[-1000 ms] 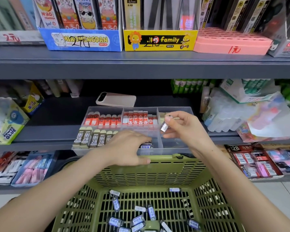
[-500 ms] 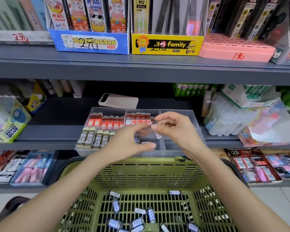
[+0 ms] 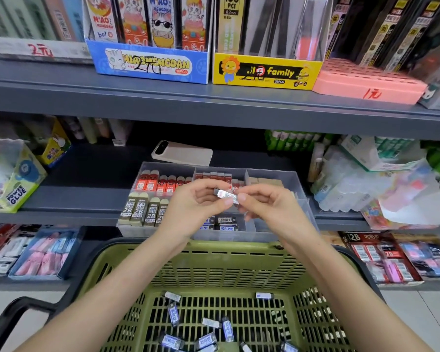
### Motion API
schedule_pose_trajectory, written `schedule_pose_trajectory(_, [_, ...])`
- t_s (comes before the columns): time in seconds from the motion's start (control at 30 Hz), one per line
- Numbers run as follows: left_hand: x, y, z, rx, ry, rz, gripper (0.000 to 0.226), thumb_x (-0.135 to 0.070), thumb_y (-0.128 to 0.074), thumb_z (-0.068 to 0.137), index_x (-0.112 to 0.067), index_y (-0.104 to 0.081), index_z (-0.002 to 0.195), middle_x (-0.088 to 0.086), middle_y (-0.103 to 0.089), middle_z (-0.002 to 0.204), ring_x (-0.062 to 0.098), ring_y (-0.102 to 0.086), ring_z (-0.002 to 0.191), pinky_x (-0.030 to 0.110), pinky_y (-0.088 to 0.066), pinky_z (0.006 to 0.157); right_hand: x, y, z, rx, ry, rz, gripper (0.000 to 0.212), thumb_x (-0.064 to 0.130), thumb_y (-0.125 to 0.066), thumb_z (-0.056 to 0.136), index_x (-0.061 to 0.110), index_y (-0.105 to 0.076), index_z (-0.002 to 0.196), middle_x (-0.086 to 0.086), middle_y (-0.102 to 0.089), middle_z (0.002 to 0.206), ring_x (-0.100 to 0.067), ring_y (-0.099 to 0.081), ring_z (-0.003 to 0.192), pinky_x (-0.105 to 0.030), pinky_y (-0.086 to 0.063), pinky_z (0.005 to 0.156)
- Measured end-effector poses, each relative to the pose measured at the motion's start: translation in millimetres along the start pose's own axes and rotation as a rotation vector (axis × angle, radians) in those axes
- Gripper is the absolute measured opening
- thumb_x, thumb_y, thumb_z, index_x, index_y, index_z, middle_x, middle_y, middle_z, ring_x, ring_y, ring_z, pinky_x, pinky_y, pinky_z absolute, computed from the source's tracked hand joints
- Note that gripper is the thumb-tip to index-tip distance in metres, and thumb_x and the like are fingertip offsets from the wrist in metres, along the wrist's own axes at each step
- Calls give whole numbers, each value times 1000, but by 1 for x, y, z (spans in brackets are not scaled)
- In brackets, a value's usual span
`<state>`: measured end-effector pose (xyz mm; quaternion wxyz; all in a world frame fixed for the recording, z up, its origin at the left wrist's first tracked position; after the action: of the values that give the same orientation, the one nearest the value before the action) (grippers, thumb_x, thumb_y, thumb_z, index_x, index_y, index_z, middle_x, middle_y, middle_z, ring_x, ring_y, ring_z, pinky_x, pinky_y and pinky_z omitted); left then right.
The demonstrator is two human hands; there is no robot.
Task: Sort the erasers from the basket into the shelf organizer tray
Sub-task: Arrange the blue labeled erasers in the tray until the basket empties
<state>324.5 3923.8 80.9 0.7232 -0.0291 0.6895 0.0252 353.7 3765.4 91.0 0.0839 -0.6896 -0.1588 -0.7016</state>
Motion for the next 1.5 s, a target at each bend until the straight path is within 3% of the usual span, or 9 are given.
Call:
schedule_pose_trajectory(0.13, [3, 2, -2, 50, -119, 557, 42, -29, -74, 79, -29, -61, 120, -20, -61, 115, -2, -55, 106, 20, -40, 92, 1, 8, 1, -79, 30, -94, 13, 10, -70, 81, 22, -71, 79, 13, -69, 69, 4, -58, 63, -11, -46, 60])
schedule_pose_trajectory(0.27, [11, 4, -16, 123, -375, 1165, 51, -56, -43, 89, -23, -62, 123, -8, -65, 120, 13, -54, 116, 29, -29, 100, 0, 12, 8, -149, 229, -754, 8, 18, -73, 78, 25, -71, 79, 16, -65, 76, -2, -49, 84, -16, -39, 76])
schedule_pose_trajectory(0.57, [26, -2, -16, 406, -409, 1327, 75, -71, -37, 85, -24, -40, 143, -4, -50, 142, 14, -42, 133, 29, -27, 109, -6, -7, 24, -7, 438, -1090, 9, 25, -78, 72, 20, -76, 79, 7, -70, 75, -20, -46, 82, -31, -28, 71])
schedule_pose_trajectory(0.8, [26, -1, -15, 427, -417, 1351, 73, -71, -39, 83, -28, -38, 141, -11, -59, 86, 15, -55, 96, 25, -31, 92, -12, -7, 25, -128, 353, -1143, 14, 32, -78, 72, 24, -77, 84, 20, -42, 60, -13, -36, 79, -27, -18, 71])
schedule_pose_trajectory(0.93, [26, 0, -15, 415, -431, 1347, 69, -71, -42, 82, -28, -44, 136, -11, -55, 78, 16, -55, 92, 27, -34, 90, -14, -16, 30, -167, 219, -1251, 14, 37, -72, 77, 28, -75, 87, 7, -68, 79, -17, -49, 93, -30, -23, 84])
schedule_pose_trajectory(1.1, [27, 1, -16, 415, -427, 1340, 65, -69, -44, 82, -28, -48, 132, -10, -61, 86, 16, -56, 95, 28, -36, 93, -15, -25, 33, -126, 191, -1444, 12, 33, -64, 82, 30, -73, 89, 6, -49, 72, -19, -48, 95, -33, -18, 79])
schedule_pose_trajectory(1.2, [27, 0, -15, 407, -448, 1306, 63, -65, -48, 82, -27, -51, 131, -9, -66, 103, 16, -57, 104, 29, -36, 98, -14, -23, 33, -35, 208, -1454, 14, 31, -60, 84, 32, -73, 89, 8, -62, 79, -18, -49, 100, -33, -16, 77])
schedule_pose_trajectory(1.37, [30, 0, -14, 387, -509, 1309, 65, -61, -52, 83, -23, -49, 136, -3, -50, 142, 16, -43, 132, 31, -26, 110, -3, -7, 25, -37, 237, -1282, 17, 33, -55, 90, 39, -70, 96, 13, -70, 92, -15, -52, 99, -31, -22, 83])
schedule_pose_trajectory(1.5, [31, -10, -4, 450, -415, 1383, 76, -65, -50, 82, -25, -35, 144, 0, -50, 141, 21, -44, 131, 36, -30, 109, 6, 5, 7, -138, 223, -1074, 16, 26, -57, 91, 29, -72, 96, 11, -70, 93, -16, -57, 95, -29, -25, 85])
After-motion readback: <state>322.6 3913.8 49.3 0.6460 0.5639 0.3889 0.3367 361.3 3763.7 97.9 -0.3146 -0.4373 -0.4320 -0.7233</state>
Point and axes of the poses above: each hand's wrist, its own z-axis towards the middle knuckle, its own y-axis out of the back of the hand, x = y × z, the point moved 3 cm from there along z, towards the middle knuckle
